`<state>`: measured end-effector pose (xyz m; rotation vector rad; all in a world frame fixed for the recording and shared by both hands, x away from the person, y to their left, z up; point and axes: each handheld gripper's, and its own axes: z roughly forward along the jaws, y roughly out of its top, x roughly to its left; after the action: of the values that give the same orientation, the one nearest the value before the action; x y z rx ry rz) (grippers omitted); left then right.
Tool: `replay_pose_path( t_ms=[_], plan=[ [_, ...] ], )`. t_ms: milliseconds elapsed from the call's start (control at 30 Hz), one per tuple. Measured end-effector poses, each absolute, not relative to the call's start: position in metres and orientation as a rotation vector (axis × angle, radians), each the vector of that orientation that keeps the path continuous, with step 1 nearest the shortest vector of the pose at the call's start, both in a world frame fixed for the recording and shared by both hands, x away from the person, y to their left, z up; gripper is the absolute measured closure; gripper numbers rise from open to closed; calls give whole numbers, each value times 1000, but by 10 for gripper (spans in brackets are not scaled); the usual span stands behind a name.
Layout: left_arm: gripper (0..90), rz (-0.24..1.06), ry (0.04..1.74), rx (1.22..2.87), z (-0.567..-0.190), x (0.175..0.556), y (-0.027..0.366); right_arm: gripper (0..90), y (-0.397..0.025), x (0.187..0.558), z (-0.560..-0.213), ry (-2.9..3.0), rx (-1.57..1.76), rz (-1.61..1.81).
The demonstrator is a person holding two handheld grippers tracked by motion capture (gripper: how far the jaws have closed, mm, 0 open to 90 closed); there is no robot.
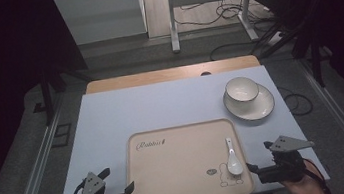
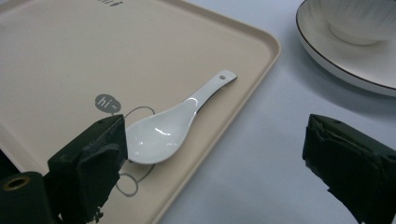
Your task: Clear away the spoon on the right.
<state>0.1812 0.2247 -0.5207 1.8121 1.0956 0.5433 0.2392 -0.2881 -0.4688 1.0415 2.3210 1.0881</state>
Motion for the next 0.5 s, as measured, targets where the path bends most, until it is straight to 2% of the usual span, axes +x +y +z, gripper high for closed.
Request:
replay_pose_path(
  t_ms=[500],
  plan=[
    [38,544,1097,1810,-521,181,225,58,-307,223,-478,2274,1078,1086]
  ],
)
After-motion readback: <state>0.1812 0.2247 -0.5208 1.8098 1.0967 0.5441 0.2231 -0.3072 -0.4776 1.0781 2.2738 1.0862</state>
